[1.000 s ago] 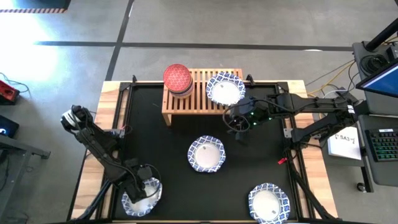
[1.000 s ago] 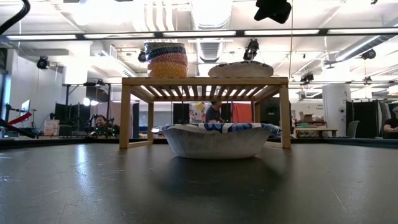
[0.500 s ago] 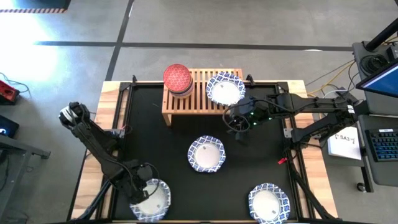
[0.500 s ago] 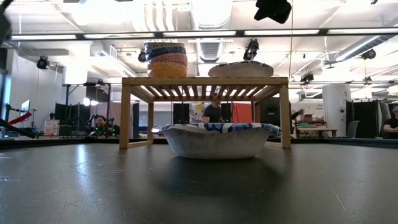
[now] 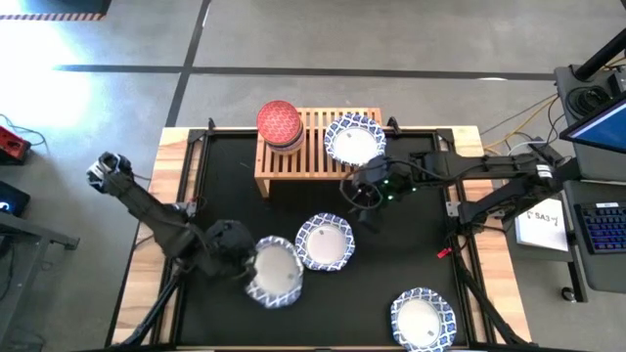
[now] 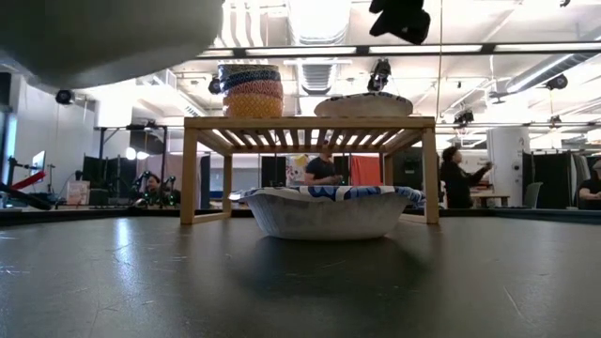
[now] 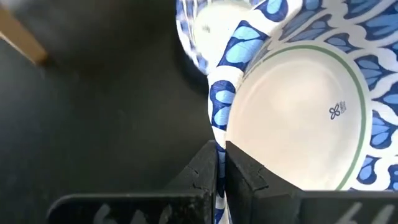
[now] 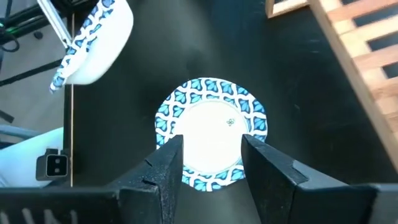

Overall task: Place and stack bowls onto a shelf
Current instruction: Stack the white bowl on top of the white bowl on the shelf

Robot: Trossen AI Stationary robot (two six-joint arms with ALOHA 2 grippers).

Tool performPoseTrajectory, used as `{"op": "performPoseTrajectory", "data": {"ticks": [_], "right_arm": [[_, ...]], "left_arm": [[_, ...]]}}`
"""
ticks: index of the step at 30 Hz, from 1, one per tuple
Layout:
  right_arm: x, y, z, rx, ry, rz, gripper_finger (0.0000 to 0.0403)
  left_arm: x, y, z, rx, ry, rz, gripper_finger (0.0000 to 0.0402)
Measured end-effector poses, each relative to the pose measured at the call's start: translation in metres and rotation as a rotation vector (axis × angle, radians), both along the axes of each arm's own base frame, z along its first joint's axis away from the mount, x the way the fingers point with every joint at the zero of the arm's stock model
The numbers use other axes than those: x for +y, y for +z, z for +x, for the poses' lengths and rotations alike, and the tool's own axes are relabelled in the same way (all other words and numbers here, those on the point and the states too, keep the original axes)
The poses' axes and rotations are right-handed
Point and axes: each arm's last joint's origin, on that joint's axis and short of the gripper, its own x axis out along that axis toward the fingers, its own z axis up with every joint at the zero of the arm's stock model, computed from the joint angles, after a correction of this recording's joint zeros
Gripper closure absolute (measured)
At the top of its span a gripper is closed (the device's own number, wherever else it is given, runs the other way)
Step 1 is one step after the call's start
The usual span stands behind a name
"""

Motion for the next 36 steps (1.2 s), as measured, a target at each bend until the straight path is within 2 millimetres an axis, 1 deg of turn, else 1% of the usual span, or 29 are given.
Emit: {"op": "performPoseTrajectory", "data": {"ticks": [3,10,14,18,21,24,29,32,36], "right_arm": [[0.000,-0.007,0.007,0.029,-0.020,0.019,0.0242],[0.001,-0.020,0.018,0.084,-0.054,0.090,0.0220],[0.001,-0.026,0.023,0.105,-0.047,0.105,0.0218],[0.001,-0.029,0.026,0.111,-0.051,0.099,0.0220],[0.002,-0.029,0.029,0.089,-0.049,0.098,0.0220],[0.003,-0.028,0.031,0.066,-0.035,0.088,0.0221],[0.001,-0.028,0.031,0.059,-0.032,0.017,0.0225],[0.001,-0.028,0.031,0.054,-0.017,-0.007,0.0225],[0.000,-0.028,0.031,0.052,-0.025,-0.061,0.0229]], "left_arm": [[0.012,0.004,0.018,-0.001,0.004,0.054,0.0401],[0.038,0.002,0.067,0.042,0.021,0.167,0.0402],[0.046,0.004,0.093,0.082,-0.019,0.238,0.0402],[0.050,0.006,0.115,0.110,-0.055,0.289,0.0402],[0.054,0.006,0.125,0.114,-0.041,0.337,0.0402],[0.059,0.007,0.130,0.109,-0.003,0.370,0.0402],[0.067,0.012,0.137,0.063,0.052,0.440,0.0401],[0.071,0.013,0.141,0.030,0.060,0.443,0.0401],[0.070,0.016,0.147,-0.019,0.028,0.436,0.0401]]}}
